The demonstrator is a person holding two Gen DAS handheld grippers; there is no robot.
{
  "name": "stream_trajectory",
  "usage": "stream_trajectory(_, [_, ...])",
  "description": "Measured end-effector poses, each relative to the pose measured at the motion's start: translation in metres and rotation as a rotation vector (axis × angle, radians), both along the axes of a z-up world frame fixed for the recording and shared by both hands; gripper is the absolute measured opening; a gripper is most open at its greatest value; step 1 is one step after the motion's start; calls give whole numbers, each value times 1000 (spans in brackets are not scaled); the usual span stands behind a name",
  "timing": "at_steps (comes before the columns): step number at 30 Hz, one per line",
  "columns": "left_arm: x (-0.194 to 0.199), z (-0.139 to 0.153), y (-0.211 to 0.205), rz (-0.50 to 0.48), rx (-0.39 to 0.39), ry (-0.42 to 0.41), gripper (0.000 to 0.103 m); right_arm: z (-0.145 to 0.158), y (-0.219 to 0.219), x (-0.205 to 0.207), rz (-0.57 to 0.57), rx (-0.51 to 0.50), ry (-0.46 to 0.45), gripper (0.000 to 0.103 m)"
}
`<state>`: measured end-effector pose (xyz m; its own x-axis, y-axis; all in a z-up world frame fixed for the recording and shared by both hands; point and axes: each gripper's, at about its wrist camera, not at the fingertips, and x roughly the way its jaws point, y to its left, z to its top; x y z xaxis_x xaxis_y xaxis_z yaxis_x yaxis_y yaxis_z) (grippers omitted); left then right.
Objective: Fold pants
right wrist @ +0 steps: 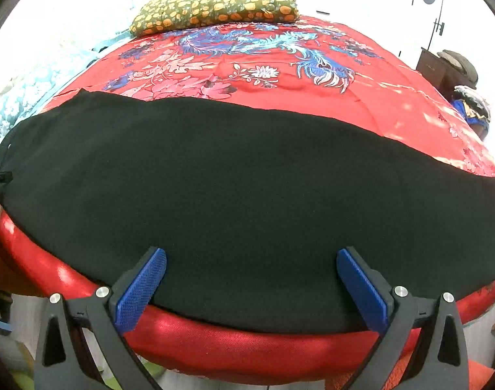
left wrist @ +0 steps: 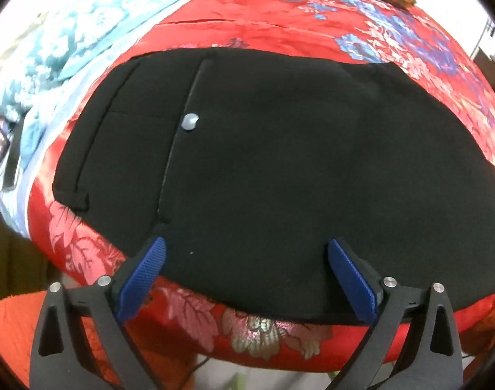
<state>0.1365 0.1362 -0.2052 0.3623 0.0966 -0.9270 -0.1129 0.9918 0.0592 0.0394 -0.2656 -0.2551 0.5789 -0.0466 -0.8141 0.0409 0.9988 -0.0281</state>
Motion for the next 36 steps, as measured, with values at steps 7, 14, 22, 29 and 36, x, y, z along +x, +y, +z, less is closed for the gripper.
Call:
stream_trajectory(7, [-8, 15, 4, 63, -64, -51, 98, 0, -1, -3, -1, 4, -13, 103])
stream_trajectory(14, [-15, 55, -25, 3, -117, -291, 98, -1, -2, -6, -6, 10, -26, 103])
stream_trajectory(22, [-15, 34, -142, -376, -1, -266, 98, 5, -6, -7, 12, 31, -16, 103])
stream_trajectory(29, [0, -5, -150, -365, 3, -103, 99, 9, -23, -11, -19, 81, -24, 103])
stream_trajectory(36, [1, -9, -152, -357, 8, -91, 101, 4, -20, -10, -17, 49, -18, 103])
